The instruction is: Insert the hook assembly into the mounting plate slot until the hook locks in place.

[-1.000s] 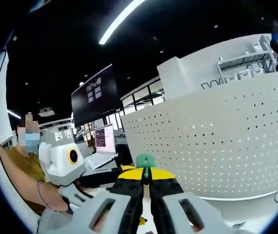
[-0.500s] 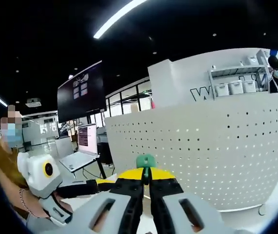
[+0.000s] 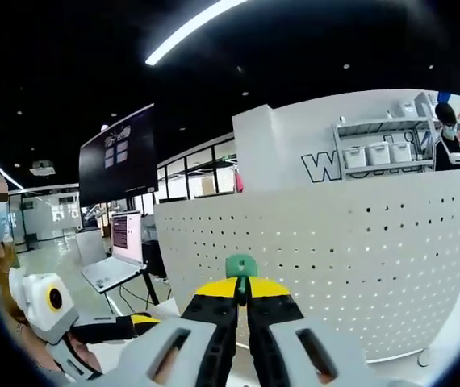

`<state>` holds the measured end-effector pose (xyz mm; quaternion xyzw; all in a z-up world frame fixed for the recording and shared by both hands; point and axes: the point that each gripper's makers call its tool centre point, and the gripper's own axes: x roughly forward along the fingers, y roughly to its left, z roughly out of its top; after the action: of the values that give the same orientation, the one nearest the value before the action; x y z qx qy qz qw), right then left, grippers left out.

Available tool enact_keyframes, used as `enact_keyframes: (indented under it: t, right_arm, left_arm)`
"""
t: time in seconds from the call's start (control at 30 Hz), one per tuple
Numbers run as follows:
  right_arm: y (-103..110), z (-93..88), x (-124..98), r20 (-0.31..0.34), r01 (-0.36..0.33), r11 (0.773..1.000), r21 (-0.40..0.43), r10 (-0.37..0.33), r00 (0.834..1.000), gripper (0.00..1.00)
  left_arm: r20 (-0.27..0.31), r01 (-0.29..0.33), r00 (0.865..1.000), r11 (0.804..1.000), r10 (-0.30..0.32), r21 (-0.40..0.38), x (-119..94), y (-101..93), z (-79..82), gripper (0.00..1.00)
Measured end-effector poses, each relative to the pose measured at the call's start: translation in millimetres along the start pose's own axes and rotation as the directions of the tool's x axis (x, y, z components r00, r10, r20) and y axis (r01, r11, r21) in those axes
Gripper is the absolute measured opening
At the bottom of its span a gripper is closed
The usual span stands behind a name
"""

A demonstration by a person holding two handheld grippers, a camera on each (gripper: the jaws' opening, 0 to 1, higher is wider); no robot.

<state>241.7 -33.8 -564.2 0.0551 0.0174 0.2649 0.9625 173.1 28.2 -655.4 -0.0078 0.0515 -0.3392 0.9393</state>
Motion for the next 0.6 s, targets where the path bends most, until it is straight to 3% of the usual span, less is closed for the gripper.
enact_keyframes:
  t: [0.6]
  right_arm:
    - [-14, 15.9, 32, 0.06, 0.094, 0.996, 0.01, -0.094, 0.994, 0.01]
  left_arm:
    - [0.003, -0.016, 1.0, 1.0, 0.016, -0.015, -8, 9.6, -4.3, 0.85]
